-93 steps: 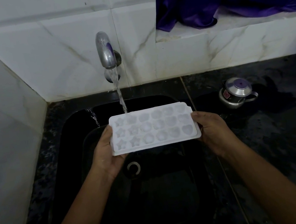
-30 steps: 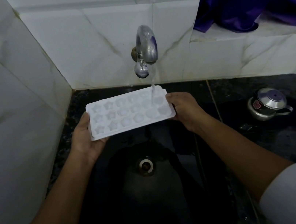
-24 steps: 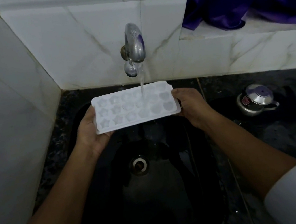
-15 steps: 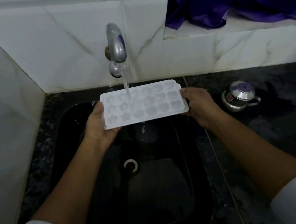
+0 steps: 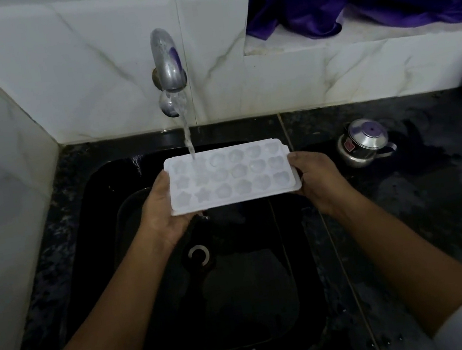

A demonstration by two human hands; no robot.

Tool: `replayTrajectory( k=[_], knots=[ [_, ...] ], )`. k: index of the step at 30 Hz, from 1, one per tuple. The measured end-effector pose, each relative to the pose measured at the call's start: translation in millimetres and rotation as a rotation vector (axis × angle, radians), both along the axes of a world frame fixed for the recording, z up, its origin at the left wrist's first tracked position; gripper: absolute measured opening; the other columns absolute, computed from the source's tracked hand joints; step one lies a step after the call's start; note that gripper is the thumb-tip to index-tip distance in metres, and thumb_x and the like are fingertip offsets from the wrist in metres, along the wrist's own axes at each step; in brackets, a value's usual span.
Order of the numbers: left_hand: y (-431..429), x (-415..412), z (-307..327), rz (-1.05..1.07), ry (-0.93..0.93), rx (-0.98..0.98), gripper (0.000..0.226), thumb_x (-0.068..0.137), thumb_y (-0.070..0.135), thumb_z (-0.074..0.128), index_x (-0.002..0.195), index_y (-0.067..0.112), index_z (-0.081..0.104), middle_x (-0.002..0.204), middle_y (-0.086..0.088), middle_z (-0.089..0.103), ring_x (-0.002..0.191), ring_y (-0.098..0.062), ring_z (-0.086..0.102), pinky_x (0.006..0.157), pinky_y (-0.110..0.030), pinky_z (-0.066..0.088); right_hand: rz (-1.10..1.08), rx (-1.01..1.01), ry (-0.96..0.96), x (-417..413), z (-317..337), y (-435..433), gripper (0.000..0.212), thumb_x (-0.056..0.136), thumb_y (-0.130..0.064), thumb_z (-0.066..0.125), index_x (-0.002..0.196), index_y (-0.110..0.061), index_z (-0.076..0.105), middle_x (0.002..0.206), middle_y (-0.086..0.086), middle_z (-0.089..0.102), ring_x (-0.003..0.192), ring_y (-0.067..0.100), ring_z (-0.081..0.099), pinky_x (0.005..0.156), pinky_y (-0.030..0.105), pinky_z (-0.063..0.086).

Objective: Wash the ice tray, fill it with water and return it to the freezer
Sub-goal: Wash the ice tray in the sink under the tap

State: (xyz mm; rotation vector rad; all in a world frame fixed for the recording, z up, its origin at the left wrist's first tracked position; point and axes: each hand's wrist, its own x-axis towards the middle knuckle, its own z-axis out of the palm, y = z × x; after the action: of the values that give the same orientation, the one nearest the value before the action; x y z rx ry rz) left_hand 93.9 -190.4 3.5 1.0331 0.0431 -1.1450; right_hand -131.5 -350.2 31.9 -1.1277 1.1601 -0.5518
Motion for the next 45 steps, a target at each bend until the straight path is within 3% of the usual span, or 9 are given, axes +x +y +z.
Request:
replayTrajectory(
  k=[4, 7, 16, 21, 26, 32, 36, 41, 45],
  knots=[
    [29, 6, -10, 0.098, -0.040, 0.027, 0.046, 0.110, 0.039, 0.047, 0.141, 0.007, 0.062, 0.133, -0.016, 0.072, 0.116, -0.033, 0.073, 0.083, -0.047, 0.065, 0.034, 0.038, 0.007, 18, -10, 22, 0.027, 0.103, -0.012, 0.053, 0.109, 0.001, 0.075, 0.104, 0.020, 0.077, 0.100, 0.041, 0.074, 0.087, 0.052, 0.060],
    [52, 13, -11, 0.183, -0.055, 0.060, 0.041, 0.112, 0.036, 0.043, 0.117, 0.014, 0.077, 0.119, -0.012, 0.078, 0.101, -0.027, 0.079, 0.073, -0.044, 0.067, 0.101, 0.050, 0.034, 40, -14, 34, 0.026, 0.102, -0.010, 0.053, 0.107, 0.002, 0.076, 0.104, 0.021, 0.077, 0.099, 0.040, 0.074, 0.086, 0.052, 0.060],
    [109, 45, -9, 0.364, -0.029, 0.094, 0.045, 0.109, 0.039, 0.049, 0.143, 0.012, 0.062, 0.131, -0.014, 0.073, 0.116, -0.029, 0.073, 0.088, -0.046, 0.064, 0.302, 0.010, 0.071, 119, 2, 29, 0.028, 0.105, -0.024, 0.056, 0.114, -0.003, 0.072, 0.101, 0.012, 0.078, 0.084, 0.025, 0.077, 0.065, 0.032, 0.060],
    [128, 48, -9, 0.401, -0.009, 0.099, 0.049, 0.109, 0.041, 0.049, 0.147, 0.011, 0.059, 0.138, -0.015, 0.069, 0.127, -0.032, 0.067, 0.095, -0.049, 0.060, 0.311, 0.021, -0.026, 183, 44, -2, 0.038, 0.106, -0.042, 0.053, 0.105, -0.006, 0.065, 0.098, 0.014, 0.073, 0.083, 0.027, 0.073, 0.068, 0.036, 0.060],
    [136, 34, -4, 0.431, -0.007, 0.085, 0.045, 0.110, 0.037, 0.048, 0.144, 0.010, 0.060, 0.132, -0.016, 0.072, 0.118, -0.031, 0.072, 0.086, -0.046, 0.064, 0.343, 0.142, -0.096, 221, 67, -23, 0.039, 0.107, -0.030, 0.051, 0.137, -0.007, 0.056, 0.108, 0.018, 0.068, 0.086, 0.033, 0.072, 0.056, 0.034, 0.061],
    [150, 26, -10, 0.434, 0.036, 0.097, 0.048, 0.110, 0.039, 0.049, 0.146, 0.008, 0.059, 0.137, -0.019, 0.069, 0.127, -0.037, 0.067, 0.085, -0.049, 0.065, 0.332, 0.265, -0.217, 213, 69, -14, 0.028, 0.110, -0.022, 0.041, 0.104, -0.005, 0.062, 0.099, 0.017, 0.066, 0.087, 0.032, 0.072, 0.063, 0.039, 0.064],
    [156, 25, -10, 0.429, 0.034, 0.089, 0.048, 0.111, 0.038, 0.047, 0.146, 0.006, 0.058, 0.135, -0.020, 0.069, 0.126, -0.038, 0.067, 0.081, -0.047, 0.066, 0.387, 0.159, -0.041, 187, 62, 2, 0.031, 0.110, -0.034, 0.042, 0.098, -0.011, 0.057, 0.109, 0.018, 0.064, 0.090, 0.032, 0.069, 0.083, 0.048, 0.057],
    [159, 32, -9, 0.399, 0.015, 0.105, 0.049, 0.110, 0.040, 0.047, 0.145, 0.007, 0.059, 0.135, -0.020, 0.070, 0.123, -0.037, 0.069, 0.078, -0.045, 0.066, 0.363, 0.084, 0.155, 119, 27, 41, 0.037, 0.110, -0.037, 0.044, 0.129, -0.008, 0.057, 0.121, 0.014, 0.069, 0.098, 0.029, 0.072, 0.083, 0.042, 0.059],
    [156, 33, -5, 0.336, 0.044, 0.120, 0.045, 0.109, 0.041, 0.052, 0.141, 0.012, 0.063, 0.131, -0.016, 0.073, 0.118, -0.033, 0.072, 0.077, -0.045, 0.066, 0.379, 0.130, 0.116, 72, 16, 88, 0.034, 0.108, -0.034, 0.049, 0.118, -0.009, 0.070, 0.109, 0.012, 0.078, 0.092, 0.027, 0.076, 0.081, 0.041, 0.062]
  ],
)
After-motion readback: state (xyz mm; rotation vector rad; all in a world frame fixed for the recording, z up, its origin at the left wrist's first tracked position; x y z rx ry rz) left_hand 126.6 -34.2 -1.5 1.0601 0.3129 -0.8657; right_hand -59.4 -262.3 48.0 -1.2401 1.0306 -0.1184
